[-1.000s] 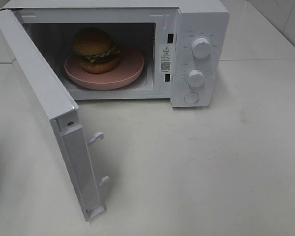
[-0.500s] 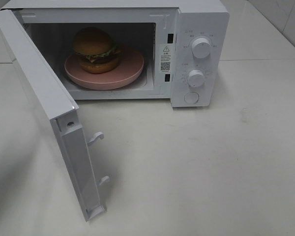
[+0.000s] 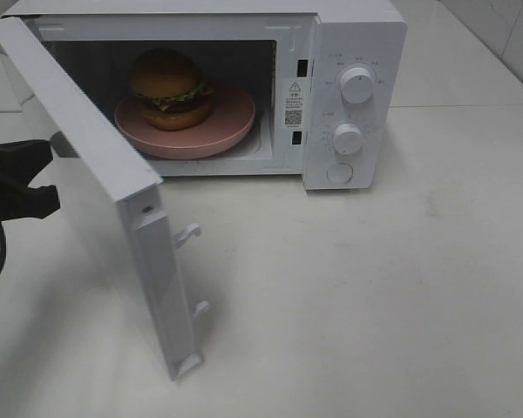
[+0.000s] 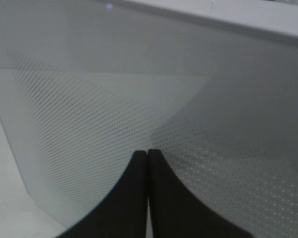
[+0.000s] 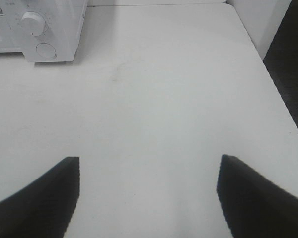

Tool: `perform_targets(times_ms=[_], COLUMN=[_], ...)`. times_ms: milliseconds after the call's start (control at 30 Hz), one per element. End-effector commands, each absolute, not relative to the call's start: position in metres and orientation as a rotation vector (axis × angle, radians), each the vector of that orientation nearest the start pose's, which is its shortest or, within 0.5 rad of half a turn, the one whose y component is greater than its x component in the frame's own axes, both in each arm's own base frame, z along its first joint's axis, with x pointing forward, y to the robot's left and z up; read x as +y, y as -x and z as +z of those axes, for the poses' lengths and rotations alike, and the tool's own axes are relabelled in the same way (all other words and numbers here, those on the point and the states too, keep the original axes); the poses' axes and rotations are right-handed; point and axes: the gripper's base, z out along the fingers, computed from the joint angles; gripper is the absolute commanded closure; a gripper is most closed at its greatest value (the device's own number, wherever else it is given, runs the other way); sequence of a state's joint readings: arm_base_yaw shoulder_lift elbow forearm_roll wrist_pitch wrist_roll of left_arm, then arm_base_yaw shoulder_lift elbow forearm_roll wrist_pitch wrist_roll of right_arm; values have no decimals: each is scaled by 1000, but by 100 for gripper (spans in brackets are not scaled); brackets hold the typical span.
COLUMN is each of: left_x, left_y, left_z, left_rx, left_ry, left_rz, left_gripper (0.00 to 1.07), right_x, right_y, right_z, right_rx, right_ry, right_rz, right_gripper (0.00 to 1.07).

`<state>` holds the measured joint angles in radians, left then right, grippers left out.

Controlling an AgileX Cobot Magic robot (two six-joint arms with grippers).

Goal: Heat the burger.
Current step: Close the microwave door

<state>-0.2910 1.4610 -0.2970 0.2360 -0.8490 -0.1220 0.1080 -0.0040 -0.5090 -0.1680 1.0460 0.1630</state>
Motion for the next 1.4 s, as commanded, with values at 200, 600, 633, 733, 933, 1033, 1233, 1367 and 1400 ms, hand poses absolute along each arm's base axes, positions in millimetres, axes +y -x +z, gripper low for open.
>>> perform_targets(times_ms=[200, 600, 633, 733, 933, 1033, 1233, 1367, 1400], left_x=[-117, -172, -181, -194, -208, -214, -224, -232, -235], left_y=[-241, -267, -271, -279, -293, -303, -319, -331, -336], left_z=[178, 173, 173, 173, 174, 175, 180, 181, 181], left_rx=[1742, 1740, 1738, 1737, 1756, 1761, 1755, 1765, 1760], left_ry=[-380, -352, -342, -306, -290, -268, -231, -212, -207], left_rz=[-344, -326, -328, -328, -281, -260, -243, -234, -228], left_gripper=[107, 107, 107, 107, 107, 107, 107, 107, 107], right_x=[-14, -14, -14, -14, -14, -14, -14, -14, -14], right_y=[9, 9, 9, 9, 9, 9, 9, 9, 9], right_z=[282, 282, 282, 282, 282, 282, 282, 282, 282], right_rx=[1972, 1972, 1972, 1972, 1972, 1972, 1972, 1972, 1972], right_ry=[-68, -68, -68, -68, -68, -68, -68, -68, -68], right_rz=[-28, -28, -28, -28, -28, -28, -28, -28, -28], right_gripper=[32, 32, 32, 32, 32, 32, 32, 32, 32])
